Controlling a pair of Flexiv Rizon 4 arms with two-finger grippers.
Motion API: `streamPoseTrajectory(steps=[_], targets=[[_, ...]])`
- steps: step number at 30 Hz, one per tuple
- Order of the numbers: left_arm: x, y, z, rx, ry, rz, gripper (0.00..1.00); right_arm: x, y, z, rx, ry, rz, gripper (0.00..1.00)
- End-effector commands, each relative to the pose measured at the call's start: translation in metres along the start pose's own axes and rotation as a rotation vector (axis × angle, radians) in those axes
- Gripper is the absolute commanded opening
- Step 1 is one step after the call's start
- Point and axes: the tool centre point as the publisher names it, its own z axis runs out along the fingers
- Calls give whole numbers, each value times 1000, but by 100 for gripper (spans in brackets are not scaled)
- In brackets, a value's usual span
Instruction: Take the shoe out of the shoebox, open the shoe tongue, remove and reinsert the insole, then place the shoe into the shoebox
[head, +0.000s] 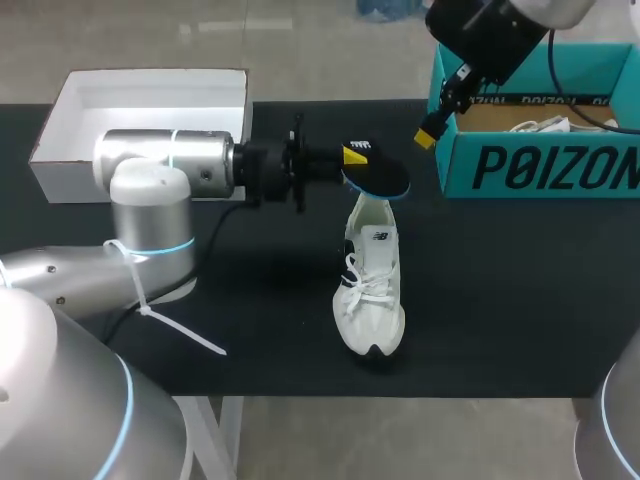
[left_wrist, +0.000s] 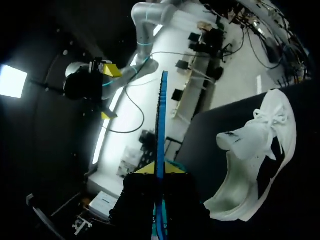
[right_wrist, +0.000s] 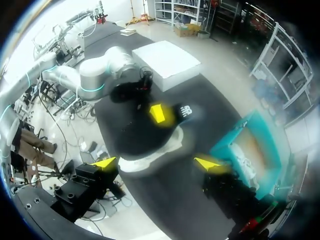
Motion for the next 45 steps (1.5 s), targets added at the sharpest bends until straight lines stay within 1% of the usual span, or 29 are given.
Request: streamPoseTrajectory(steps=[1, 2, 4, 5, 6, 7, 8, 10, 11, 13, 31, 32, 34, 35, 36, 38, 44, 45], targets=[[4, -2, -1, 72, 11, -188, 0, 0, 0, 1, 1, -2, 1, 100], [5, -2, 0, 98, -25, -219, 0, 0, 0, 1, 1, -2, 1, 100], [7, -2, -1, 119, -22, -281, 0, 0, 0, 1, 1, -2, 1, 100], [7, 0, -3, 149, -79, -335, 0, 0, 0, 1, 1, -2, 1, 100], [7, 1, -5, 152, -88, -361, 0, 0, 0, 1, 1, -2, 1, 100], [7, 2, -7, 146, -64, -366, 0, 0, 0, 1, 1, -2, 1, 100], [8, 3, -10, 151, -93, -393, 0, 0, 0, 1, 1, -2, 1, 100], [9, 5, -14, 160, -115, -427, 0, 0, 0, 1, 1, -2, 1, 100], [9, 6, -17, 150, -130, -437, 0, 0, 0, 1, 1, -2, 1, 100], [8, 6, -19, 194, -157, -427, 0, 0, 0, 1, 1, -2, 1, 100], [8, 6, -19, 194, -157, -427, 0, 0, 0, 1, 1, -2, 1, 100], [6, 6, -20, 192, -162, -439, 0, 0, 0, 1, 1, -2, 1, 100], [-4, 4, -23, 194, -230, -566, 0, 0, 0, 1, 1, -2, 1, 100], [-6, 3, -24, 193, -238, -572, 0, 0, 0, 1, 1, -2, 1, 100], [-10, 2, -25, 170, -248, -585, 0, 0, 0, 1, 1, -2, 1, 100], [-14, 1, -26, 176, -295, -673, 0, 0, 0, 1, 1, -2, 1, 100], [-10, 1, -25, 86, -274, -852, 0, 0, 0, 1, 1, -2, 1, 100], [-9, 2, -25, 63, -266, -906, 0, 0, 0, 1, 1, -2, 1, 100]])
